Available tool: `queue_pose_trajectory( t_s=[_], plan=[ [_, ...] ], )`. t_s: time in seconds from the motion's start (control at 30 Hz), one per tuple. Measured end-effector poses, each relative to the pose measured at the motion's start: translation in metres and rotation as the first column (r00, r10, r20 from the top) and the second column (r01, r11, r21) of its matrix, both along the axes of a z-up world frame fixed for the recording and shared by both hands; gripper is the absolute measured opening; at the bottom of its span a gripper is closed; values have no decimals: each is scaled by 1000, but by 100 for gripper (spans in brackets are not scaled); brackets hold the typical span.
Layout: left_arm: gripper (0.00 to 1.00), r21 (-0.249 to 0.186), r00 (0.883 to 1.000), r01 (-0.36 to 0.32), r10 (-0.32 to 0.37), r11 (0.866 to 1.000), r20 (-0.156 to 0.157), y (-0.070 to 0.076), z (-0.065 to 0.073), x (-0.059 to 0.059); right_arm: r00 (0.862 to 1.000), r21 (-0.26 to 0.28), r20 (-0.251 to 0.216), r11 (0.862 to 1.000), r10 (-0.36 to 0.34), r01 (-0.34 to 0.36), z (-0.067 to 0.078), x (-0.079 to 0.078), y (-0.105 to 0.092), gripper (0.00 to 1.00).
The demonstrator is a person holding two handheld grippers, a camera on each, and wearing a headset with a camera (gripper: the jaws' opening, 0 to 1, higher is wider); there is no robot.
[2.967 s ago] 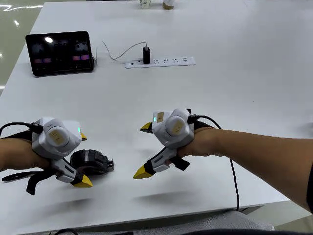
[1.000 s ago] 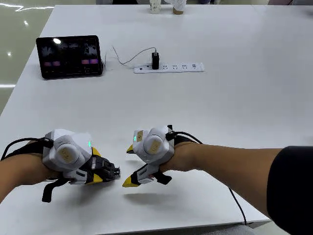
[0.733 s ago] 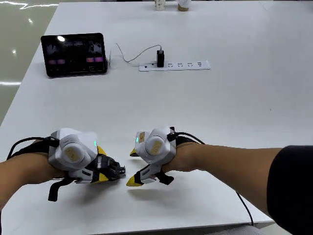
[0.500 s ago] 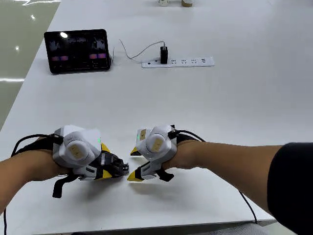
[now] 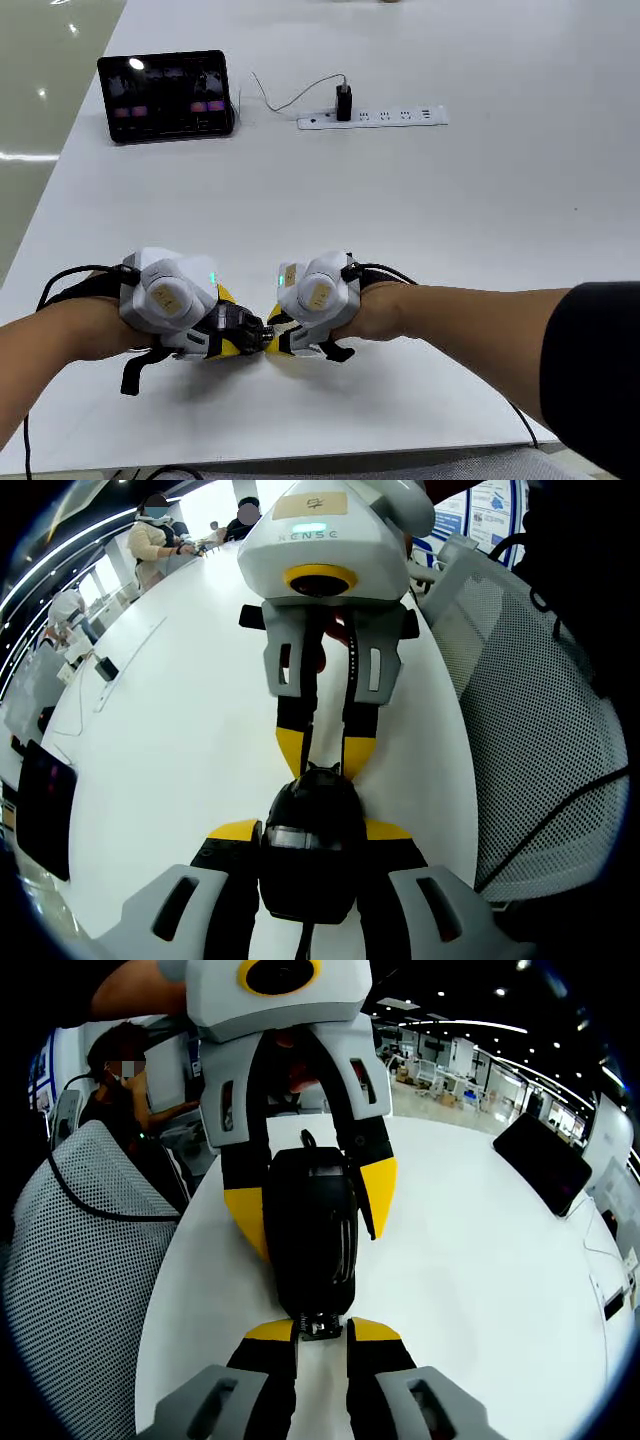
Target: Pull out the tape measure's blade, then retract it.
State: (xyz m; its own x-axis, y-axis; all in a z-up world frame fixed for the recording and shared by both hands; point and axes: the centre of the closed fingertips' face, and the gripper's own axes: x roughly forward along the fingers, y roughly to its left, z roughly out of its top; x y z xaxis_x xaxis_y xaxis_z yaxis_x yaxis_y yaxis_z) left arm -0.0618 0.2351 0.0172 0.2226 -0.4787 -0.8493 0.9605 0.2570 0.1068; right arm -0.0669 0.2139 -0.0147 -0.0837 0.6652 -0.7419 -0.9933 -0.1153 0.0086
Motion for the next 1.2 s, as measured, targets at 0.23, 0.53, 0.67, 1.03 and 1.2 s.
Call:
queue_pose_trajectory(
  t_s=[0.23,0.53,0.67,1.03,1.2],
  plan=[
    [32,-3,1000,1,-1,1000,-1,0,-1,0,999,-19,30,999,35,-34,-2,-1,0,13],
    [32,1,1000,3,-3,1000,1,1,-3,2,997,-20,41,998,61,-60,-1,-2,1,12],
    [32,1,1000,4,-4,1000,-2,2,-5,2,998,-12,31,998,55,-55,-1,-2,0,12],
    [32,-9,1000,-10,10,1000,-14,2,-4,2,999,-8,13,999,49,-49,-1,-2,-1,11],
    [32,-10,1000,-16,16,1000,-12,1,-1,2,999,-10,21,999,49,-49,0,-2,-3,10]
  ],
)
